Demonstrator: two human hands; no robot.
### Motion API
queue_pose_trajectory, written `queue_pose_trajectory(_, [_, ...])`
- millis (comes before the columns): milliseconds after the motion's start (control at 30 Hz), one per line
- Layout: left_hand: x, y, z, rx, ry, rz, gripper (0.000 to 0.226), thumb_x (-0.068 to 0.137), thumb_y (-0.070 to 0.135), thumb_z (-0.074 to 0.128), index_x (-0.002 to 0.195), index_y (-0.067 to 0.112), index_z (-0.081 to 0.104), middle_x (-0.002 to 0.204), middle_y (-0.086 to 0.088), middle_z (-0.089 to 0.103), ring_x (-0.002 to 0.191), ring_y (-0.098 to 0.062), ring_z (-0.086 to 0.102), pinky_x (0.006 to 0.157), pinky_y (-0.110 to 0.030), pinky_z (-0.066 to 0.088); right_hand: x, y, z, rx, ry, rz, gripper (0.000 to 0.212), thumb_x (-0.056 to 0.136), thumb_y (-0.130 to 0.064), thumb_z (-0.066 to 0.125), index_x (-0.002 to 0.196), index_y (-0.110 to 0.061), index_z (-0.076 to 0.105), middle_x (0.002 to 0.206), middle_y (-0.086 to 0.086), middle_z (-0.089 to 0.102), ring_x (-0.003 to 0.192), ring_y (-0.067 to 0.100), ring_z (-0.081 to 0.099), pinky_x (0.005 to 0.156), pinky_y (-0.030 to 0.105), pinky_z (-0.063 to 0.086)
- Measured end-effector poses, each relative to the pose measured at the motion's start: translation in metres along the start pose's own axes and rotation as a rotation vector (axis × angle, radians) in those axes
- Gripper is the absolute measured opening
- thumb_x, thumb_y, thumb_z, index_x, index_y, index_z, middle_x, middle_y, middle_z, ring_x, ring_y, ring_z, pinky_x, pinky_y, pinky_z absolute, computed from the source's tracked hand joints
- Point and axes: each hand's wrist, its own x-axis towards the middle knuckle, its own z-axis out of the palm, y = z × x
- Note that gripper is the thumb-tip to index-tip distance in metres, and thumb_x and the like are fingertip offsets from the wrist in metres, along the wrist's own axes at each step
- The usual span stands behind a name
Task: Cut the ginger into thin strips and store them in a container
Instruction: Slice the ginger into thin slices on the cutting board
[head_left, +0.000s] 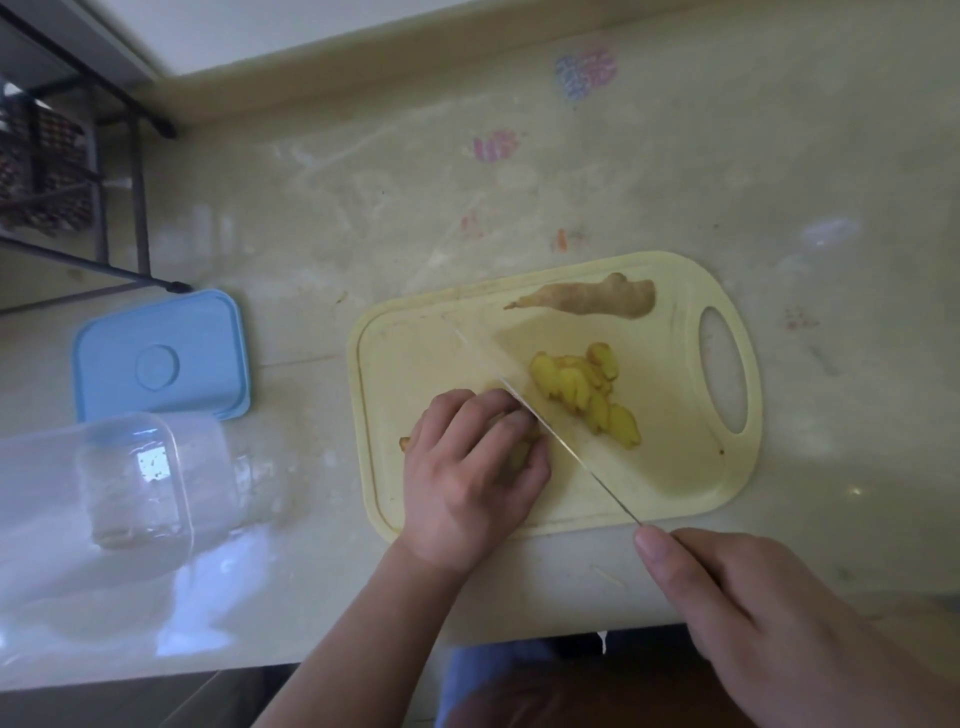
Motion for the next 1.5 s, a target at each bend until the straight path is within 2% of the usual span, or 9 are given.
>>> queue_pose_trajectory(267, [0.001, 0.000, -0.001, -0.002, -0.006, 0.011, 0.011, 0.083, 0.013, 0.080, 0.085, 0.003, 0.077, 0.096, -0.009, 0.073, 0.081, -0.033, 0.063, 0.077, -0.039, 0.052, -0.004, -0.006, -0.003, 0.019, 0.008, -0.007, 0.089, 0.055, -0.107, -0.001, 0.073, -0.041, 0.056, 0.056, -0.016, 0.061, 0.056, 0.004, 0.060, 0.060, 0.021, 0.044])
queue_pose_trajectory(367, [0.001, 0.000, -0.001, 0.002, -0.008, -0.004, 0.011, 0.083, 0.013, 0.080, 0.087, 0.003, 0.077, 0.097, -0.009, 0.073, 0.081, -0.035, 0.063, 0.076, -0.040, 0.052, -0.006, -0.006, -0.005, 0.021, -0.017, 0.023, 0.097, 0.062, -0.105, 0.005, 0.061, -0.021, 0.054, 0.053, -0.020, 0.062, 0.055, 0.001, 0.062, 0.062, 0.018, 0.045])
queue_pose_trajectory(500, [-0.001, 0.000, -0.001, -0.005, -0.008, -0.004, 0.011, 0.084, 0.014, 0.079, 0.087, 0.003, 0.077, 0.097, -0.009, 0.073, 0.082, -0.035, 0.063, 0.077, -0.040, 0.052, -0.007, -0.006, -0.005, 0.013, -0.045, 0.051, 0.084, 0.079, -0.089, 0.015, 0.062, -0.015, 0.050, 0.051, -0.020, 0.061, 0.057, 0.002, 0.061, 0.064, 0.020, 0.045])
queue_pose_trajectory(667, [0.000, 0.001, 0.000, -0.002, 0.003, 0.002, 0.010, 0.084, 0.013, 0.078, 0.085, 0.003, 0.077, 0.096, -0.009, 0.073, 0.081, -0.035, 0.063, 0.077, -0.039, 0.053, -0.006, 0.000, -0.003, 0.006, -0.016, 0.019, 0.103, 0.057, -0.107, 0.003, 0.059, -0.017, 0.054, 0.053, -0.017, 0.062, 0.055, 0.004, 0.061, 0.062, 0.020, 0.045])
queue_pose_trajectory(833, [0.001, 0.001, 0.000, -0.011, 0.003, 0.016, 0.008, 0.083, 0.010, 0.079, 0.085, 0.003, 0.077, 0.097, -0.008, 0.074, 0.082, -0.033, 0.063, 0.078, -0.038, 0.053, 0.000, 0.004, 0.000, -0.039, -0.030, 0.022, 0.089, 0.079, -0.091, 0.010, 0.061, -0.016, 0.053, 0.051, -0.017, 0.058, 0.055, 0.006, 0.058, 0.062, 0.022, 0.044])
queue_pose_trajectory(967, [0.001, 0.001, 0.000, -0.011, 0.002, 0.022, 0.007, 0.083, 0.010, 0.078, 0.085, 0.003, 0.077, 0.097, -0.008, 0.074, 0.081, -0.033, 0.064, 0.078, -0.038, 0.054, 0.010, 0.009, 0.002, 0.001, -0.035, 0.007, 0.089, 0.064, -0.103, 0.006, 0.065, -0.024, 0.047, 0.048, -0.003, 0.046, 0.046, 0.010, 0.045, 0.061, 0.032, 0.043])
queue_pose_trajectory(1100, [0.002, 0.000, 0.000, -0.017, 0.004, 0.026, 0.007, 0.083, 0.009, 0.079, 0.085, 0.003, 0.077, 0.097, -0.008, 0.074, 0.080, -0.033, 0.065, 0.078, -0.040, 0.054, 0.023, 0.000, 0.007, 0.030, -0.016, 0.003, 0.076, 0.083, -0.087, 0.016, 0.057, -0.018, 0.034, 0.042, -0.007, 0.037, 0.044, 0.011, 0.039, 0.055, 0.028, 0.037])
queue_pose_trajectory(1267, [0.002, 0.000, 0.001, -0.016, 0.010, 0.032, 0.008, 0.084, 0.011, 0.078, 0.087, 0.003, 0.077, 0.098, -0.009, 0.074, 0.083, -0.032, 0.063, 0.081, -0.038, 0.054, 0.045, -0.018, 0.015, 0.049, 0.003, -0.054, 0.063, 0.076, -0.078, 0.020, 0.054, -0.021, 0.034, 0.036, -0.014, 0.041, 0.042, 0.007, 0.044, 0.050, 0.020, 0.038])
queue_pose_trajectory(1500, [0.000, 0.000, 0.000, -0.010, 0.034, 0.034, 0.007, 0.084, 0.008, 0.077, 0.082, 0.002, 0.075, 0.091, -0.010, 0.071, 0.079, -0.030, 0.061, 0.080, -0.035, 0.052, 0.029, -0.005, 0.005, 0.085, 0.016, -0.051, 0.068, 0.078, -0.079, 0.023, 0.056, -0.016, 0.035, 0.038, -0.006, 0.036, 0.038, 0.011, 0.037, 0.052, 0.031, 0.030])
